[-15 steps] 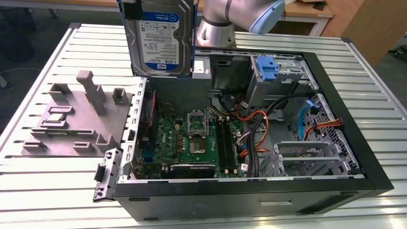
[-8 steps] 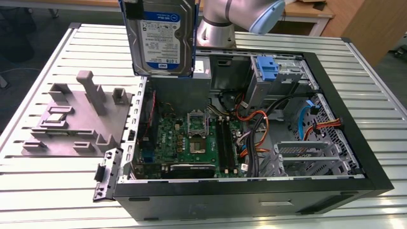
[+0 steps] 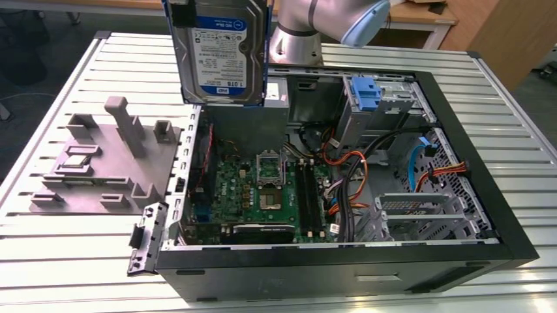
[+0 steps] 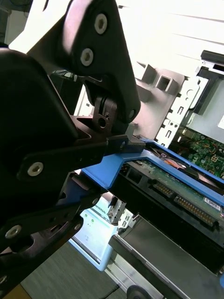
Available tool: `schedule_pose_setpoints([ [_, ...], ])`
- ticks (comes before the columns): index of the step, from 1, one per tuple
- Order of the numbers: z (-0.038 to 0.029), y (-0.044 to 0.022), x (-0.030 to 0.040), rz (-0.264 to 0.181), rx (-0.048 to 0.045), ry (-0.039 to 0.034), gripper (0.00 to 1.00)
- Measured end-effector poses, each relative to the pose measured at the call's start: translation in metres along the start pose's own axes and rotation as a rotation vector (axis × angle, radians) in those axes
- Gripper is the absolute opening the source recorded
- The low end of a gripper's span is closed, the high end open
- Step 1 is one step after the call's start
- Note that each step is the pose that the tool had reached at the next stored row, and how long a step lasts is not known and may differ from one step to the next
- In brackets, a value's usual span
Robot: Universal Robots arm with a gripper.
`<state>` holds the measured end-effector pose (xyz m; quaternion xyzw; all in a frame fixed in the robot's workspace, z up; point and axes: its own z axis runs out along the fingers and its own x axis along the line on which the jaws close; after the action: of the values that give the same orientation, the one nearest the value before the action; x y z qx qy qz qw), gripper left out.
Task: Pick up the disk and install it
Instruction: 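Pick up the disk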
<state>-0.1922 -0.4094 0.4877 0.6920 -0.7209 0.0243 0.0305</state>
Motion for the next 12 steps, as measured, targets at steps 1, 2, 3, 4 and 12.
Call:
schedule_pose_setpoints([
  [1,0.0,0.0,0.0,0.0,0.0,0.0,0.37],
  [2,0.0,0.0,0.0,0.0,0.0,0.0001,0.37],
  [3,0.0,0.0,0.0,0.0,0.0,0.0,0.37],
  [4,0.0,0.0,0.0,0.0,0.0,0.0,0.37],
  [12,0.0,0.0,0.0001,0.0,0.0,0.0001,0.37],
])
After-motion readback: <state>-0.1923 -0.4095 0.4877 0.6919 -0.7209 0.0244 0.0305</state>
